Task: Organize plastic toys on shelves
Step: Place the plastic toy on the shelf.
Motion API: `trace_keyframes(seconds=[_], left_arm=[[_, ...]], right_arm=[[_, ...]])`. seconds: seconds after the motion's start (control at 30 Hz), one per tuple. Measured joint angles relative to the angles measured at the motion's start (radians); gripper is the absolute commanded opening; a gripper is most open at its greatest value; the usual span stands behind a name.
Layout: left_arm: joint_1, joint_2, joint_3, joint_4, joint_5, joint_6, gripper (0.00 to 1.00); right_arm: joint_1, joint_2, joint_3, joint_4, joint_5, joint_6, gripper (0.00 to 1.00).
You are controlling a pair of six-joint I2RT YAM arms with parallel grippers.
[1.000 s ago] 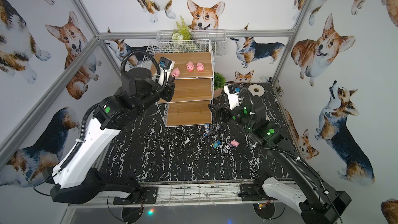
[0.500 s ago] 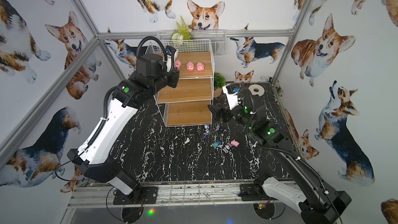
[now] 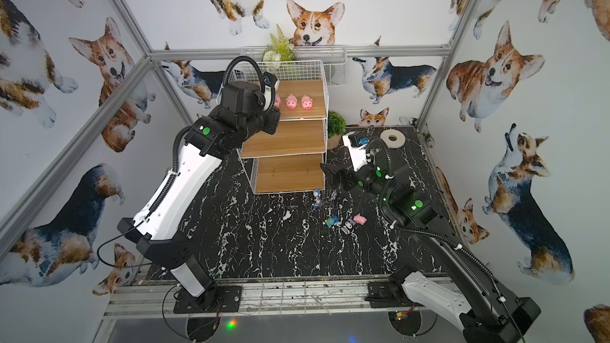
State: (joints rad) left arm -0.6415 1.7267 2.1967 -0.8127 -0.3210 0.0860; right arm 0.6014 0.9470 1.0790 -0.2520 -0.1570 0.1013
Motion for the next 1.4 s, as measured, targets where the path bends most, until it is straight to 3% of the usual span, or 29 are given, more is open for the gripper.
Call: trace_keyframes(seconds=[0.93, 1.23, 1.4], left_arm=[[0.0, -0.013, 0.017, -0.025, 0.003, -0.019, 0.36], [0.002, -0.105, -0.04, -0.03, 0.028, -0.042, 0.37], [0.021, -0.089, -0.012, -0.032, -0.006, -0.041, 0.37]], right_arm=[[-0.006, -0.022, -0.025, 0.016, 0.026, 0.001, 1.0], [-0.006, -0.022, -0.03, 0.016, 0.026, 0.003, 1.0], [-0.006, -0.021, -0.032, 0.016, 0.026, 0.005, 1.0]])
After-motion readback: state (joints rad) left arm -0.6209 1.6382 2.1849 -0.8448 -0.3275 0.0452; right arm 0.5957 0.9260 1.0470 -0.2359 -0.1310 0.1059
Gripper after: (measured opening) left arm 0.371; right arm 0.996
